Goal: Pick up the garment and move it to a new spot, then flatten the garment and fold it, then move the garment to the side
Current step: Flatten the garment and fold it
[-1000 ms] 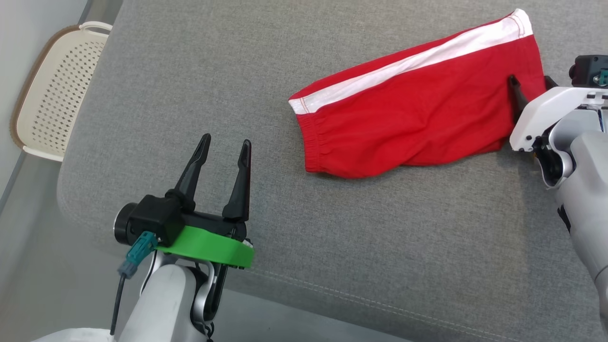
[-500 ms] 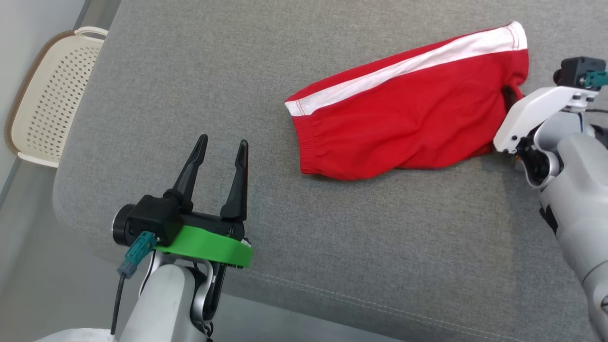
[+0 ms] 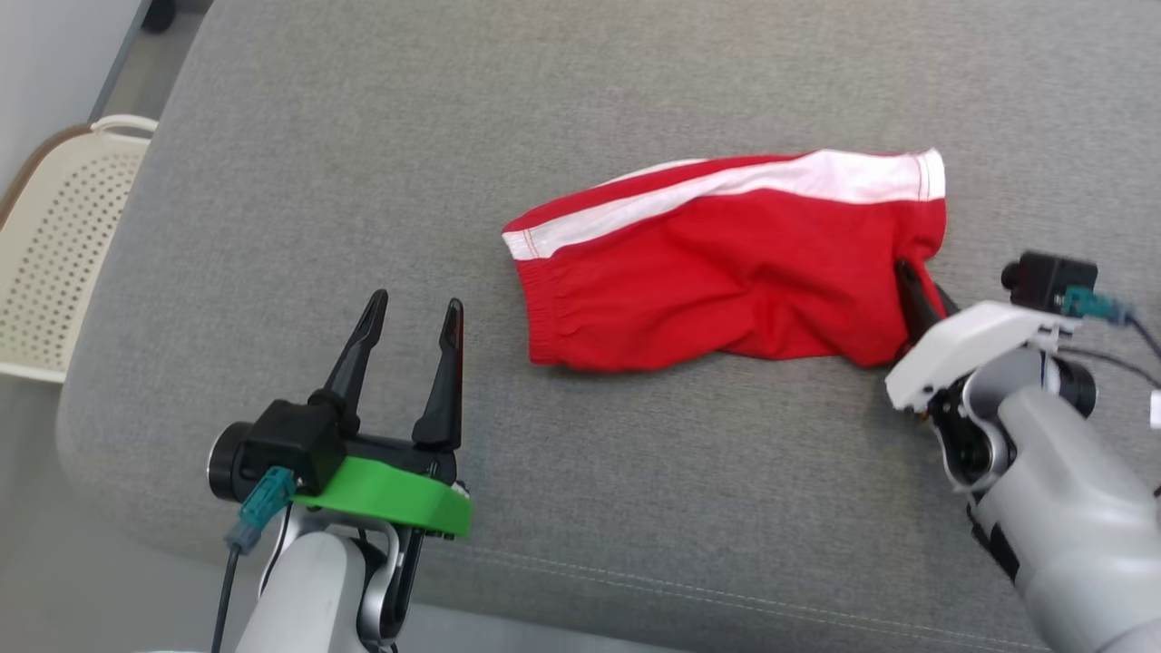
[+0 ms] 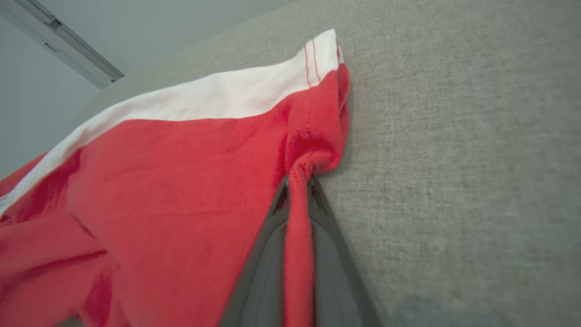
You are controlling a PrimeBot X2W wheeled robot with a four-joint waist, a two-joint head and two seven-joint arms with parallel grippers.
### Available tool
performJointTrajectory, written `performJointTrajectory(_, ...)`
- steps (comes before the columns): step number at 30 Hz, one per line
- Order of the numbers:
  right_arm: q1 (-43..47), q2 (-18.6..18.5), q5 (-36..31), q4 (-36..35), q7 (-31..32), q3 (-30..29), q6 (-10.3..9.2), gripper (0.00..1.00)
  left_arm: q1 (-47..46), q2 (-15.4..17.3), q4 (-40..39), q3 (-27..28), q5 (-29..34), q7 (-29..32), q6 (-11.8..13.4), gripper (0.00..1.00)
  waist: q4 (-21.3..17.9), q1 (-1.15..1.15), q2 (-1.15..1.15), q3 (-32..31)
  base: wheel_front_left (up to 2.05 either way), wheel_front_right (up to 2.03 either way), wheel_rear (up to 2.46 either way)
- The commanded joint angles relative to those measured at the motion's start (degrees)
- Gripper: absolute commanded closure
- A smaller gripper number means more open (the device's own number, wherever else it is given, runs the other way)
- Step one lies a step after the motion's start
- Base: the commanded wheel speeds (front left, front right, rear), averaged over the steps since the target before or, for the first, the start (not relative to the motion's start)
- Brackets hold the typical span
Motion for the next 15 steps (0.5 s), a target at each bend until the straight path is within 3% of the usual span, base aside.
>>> performJointTrajectory(1, 3.51, 0.34, 0.81, -1.57, -2.03, -0.39, -0.03, 1.00, 1.04, 0.61, 0.22, 0.21, 0.46, -0.19, -0.28, 0.00, -2.57, 0.00, 0.00, -2.13, 0.00, 0.00, 0.00)
performJointTrajectory(15, 23.54, 4.93, -2.63, -19.04, -7.11, -11.17, -0.02, 1.00, 5.00, 2.47, -0.20, -0.10, 0.52, 0.50, 0.54, 0.00, -9.69, 0.00, 0.00, -7.04, 0.00, 0.00, 0.00)
